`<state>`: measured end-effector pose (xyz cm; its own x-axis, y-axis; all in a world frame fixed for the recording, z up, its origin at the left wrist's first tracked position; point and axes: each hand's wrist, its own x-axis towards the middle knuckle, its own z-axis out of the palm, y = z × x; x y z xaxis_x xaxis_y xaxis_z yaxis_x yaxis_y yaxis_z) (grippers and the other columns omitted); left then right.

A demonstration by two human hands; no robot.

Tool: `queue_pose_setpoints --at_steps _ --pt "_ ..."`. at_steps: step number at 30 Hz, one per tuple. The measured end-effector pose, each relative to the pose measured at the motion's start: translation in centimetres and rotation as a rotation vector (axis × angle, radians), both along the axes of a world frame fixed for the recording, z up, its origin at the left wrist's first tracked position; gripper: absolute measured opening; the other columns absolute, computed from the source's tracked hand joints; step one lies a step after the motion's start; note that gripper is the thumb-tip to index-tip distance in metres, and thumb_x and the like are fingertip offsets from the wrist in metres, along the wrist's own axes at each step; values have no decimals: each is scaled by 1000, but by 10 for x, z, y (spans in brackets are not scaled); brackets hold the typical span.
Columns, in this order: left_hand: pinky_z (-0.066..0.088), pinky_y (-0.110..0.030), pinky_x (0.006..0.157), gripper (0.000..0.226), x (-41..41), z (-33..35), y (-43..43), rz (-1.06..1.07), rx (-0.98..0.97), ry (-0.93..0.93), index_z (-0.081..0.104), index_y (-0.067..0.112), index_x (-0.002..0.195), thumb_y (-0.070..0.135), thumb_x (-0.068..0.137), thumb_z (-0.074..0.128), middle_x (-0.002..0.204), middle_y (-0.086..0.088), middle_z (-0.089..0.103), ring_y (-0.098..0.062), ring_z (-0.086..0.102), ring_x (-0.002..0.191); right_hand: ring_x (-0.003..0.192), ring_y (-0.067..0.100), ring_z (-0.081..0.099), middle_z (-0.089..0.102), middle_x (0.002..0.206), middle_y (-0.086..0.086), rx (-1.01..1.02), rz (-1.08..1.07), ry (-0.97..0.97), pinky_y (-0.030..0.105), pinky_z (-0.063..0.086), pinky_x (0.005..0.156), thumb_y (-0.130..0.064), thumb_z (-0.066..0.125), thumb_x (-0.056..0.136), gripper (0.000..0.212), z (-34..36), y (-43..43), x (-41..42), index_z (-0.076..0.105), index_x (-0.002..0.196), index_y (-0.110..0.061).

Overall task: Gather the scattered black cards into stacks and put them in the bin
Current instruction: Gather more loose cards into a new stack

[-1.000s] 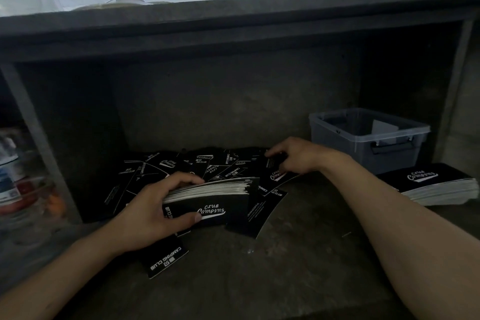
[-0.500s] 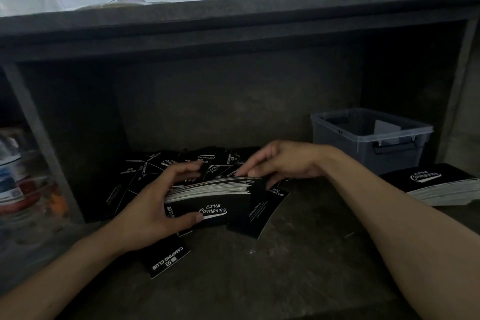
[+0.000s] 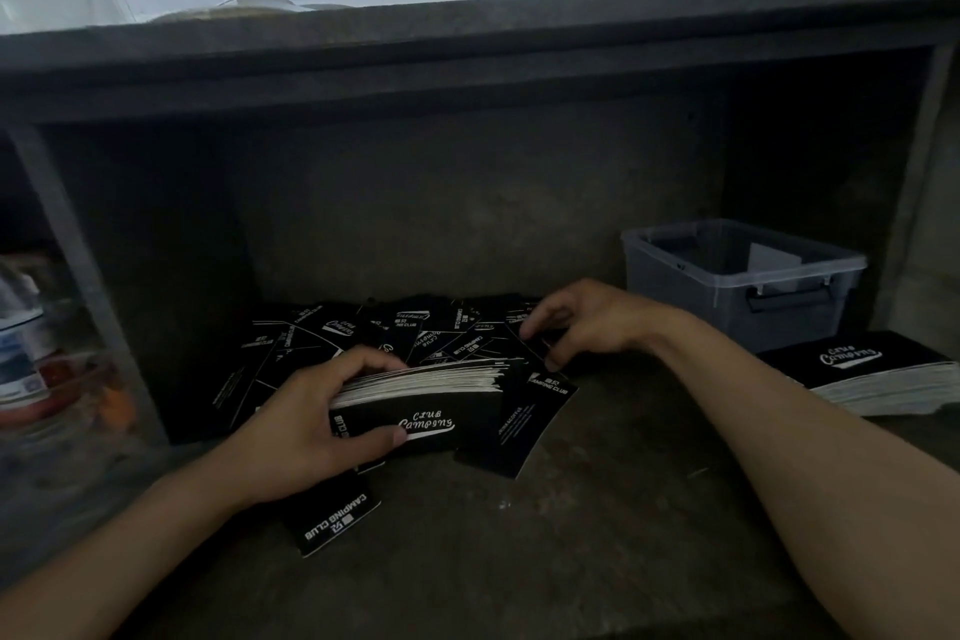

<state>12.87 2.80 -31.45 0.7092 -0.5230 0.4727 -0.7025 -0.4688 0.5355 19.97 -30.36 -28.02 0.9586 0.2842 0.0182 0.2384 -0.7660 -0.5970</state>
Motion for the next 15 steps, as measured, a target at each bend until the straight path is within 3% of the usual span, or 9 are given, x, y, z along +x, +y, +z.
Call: queue_pose_setpoints --at_steps 2,5,9,12,15 --pt "55 -17 80 47 0 0 0 4 -2 -2 60 41 117 45 75 80 109 12 72 -7 71 94 112 7 58 64 118 -12 3 -90 -22 23 44 99 -33 91 60 56 -2 -1 -2 68 110 -32" --pt "56 -19 81 47 -1 0 -1 6 -4 -1 59 42 116 46 74 79 108 12 72 -7 72 94 104 11 57 58 108 -10 -187 -260 -86 21 43 84 -53 87 58 67 -2 4 -2 67 116 -23" --pt "57 -23 82 45 -2 1 -1 -10 -15 11 61 39 115 41 75 80 109 7 72 -11 72 94 77 3 55 66 93 -8 -244 -262 -114 18 43 70 -36 89 63 41 5 6 -5 75 99 -24" --pt "57 -26 85 47 -2 1 0 5 -14 -2 62 35 116 40 74 82 112 8 70 -12 70 98 78 4 59 71 94 -8 -223 -253 -130 14 43 63 -24 81 73 19 11 2 -6 78 92 -24" --pt "52 -25 94 51 0 0 0 32 15 -62 63 29 118 28 74 89 121 14 61 -11 64 111 93 14 65 73 105 -3 -171 -365 -273 19 49 78 -14 63 87 19 19 -1 -6 77 95 -23"
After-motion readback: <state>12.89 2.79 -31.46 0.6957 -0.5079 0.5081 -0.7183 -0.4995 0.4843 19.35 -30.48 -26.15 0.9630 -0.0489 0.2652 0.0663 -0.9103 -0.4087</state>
